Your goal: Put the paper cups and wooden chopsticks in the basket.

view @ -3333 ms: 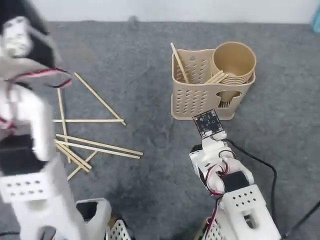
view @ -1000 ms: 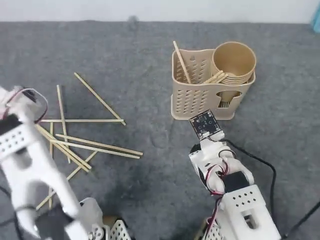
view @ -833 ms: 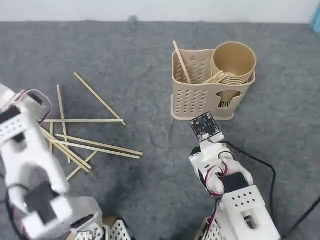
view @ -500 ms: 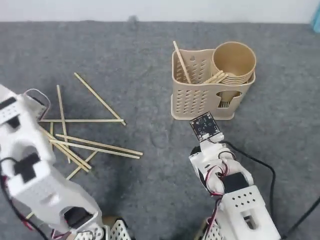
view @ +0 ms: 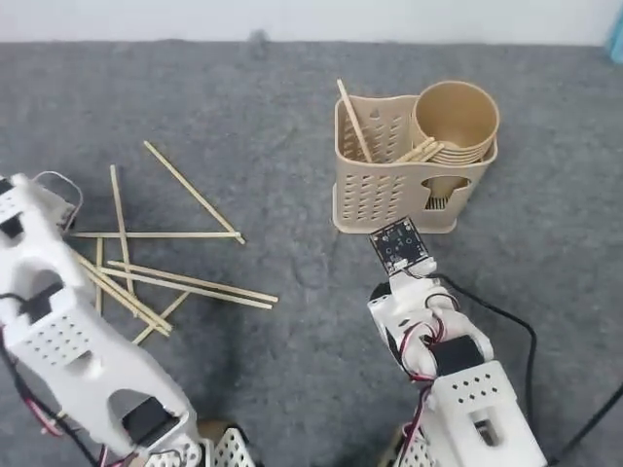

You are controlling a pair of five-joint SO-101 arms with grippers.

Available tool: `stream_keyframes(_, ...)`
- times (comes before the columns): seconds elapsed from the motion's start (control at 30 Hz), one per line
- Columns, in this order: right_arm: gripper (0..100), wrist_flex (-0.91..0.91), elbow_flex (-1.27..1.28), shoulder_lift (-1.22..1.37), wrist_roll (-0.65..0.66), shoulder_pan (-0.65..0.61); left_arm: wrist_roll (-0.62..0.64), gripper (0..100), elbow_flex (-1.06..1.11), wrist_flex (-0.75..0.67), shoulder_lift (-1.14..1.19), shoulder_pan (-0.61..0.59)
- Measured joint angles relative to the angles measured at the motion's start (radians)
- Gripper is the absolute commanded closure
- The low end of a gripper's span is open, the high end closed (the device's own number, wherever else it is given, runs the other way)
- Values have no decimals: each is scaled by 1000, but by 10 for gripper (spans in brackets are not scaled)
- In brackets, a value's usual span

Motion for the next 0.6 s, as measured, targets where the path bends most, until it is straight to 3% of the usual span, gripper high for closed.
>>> stream_keyframes(0.6, 983, 0, 0, 0, 0, 0, -21, 896, 9, 0, 15, -40)
